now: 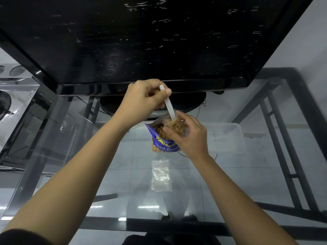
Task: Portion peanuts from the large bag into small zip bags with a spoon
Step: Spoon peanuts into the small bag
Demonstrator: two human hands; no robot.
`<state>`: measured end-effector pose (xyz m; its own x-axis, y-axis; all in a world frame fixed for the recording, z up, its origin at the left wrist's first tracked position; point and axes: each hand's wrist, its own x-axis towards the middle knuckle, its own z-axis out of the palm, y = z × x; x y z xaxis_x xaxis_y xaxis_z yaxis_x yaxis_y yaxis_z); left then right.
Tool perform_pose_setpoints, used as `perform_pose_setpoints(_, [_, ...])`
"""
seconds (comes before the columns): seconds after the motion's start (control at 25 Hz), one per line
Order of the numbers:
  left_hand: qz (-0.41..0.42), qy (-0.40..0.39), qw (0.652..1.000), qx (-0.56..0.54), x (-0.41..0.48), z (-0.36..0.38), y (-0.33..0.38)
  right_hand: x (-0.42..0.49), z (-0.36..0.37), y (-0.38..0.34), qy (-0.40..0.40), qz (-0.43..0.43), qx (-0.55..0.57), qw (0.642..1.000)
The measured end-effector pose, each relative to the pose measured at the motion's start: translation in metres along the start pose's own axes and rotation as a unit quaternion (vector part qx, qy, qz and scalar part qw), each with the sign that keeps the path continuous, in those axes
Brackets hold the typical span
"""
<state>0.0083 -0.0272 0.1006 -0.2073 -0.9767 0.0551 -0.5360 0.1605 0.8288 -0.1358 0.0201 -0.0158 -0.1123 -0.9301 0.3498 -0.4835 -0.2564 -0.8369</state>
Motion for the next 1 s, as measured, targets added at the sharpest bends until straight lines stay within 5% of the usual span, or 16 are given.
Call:
perform_pose_setpoints(0.28, [0.125,0.021,0.990,0.065,-0.017,-0.024,0.022,-0.008,-0.006,0.001,0.041,-0.005,0.034,0.999])
perform_pose_setpoints(0.72, [0.152,0.074,0.984,0.053,-0.027,-0.028,0.024,-0.002,-0.010,-0.002,0.019,0.089,0.143,0.986])
perform_pose_setpoints(0.92, [0.094,0.210,0.973,-0.031,-0.026,-0.046,0.005,-0.003,-0.019,-0.002,0.033,0.117,0.141,0.982])
perform_pose_setpoints(1.0, [0.041,0.203,0.978,-0.013,-0.026,-0.032,-0.016,-0.003,-0.023,-0.002,0.040,0.141,0.156,0.977])
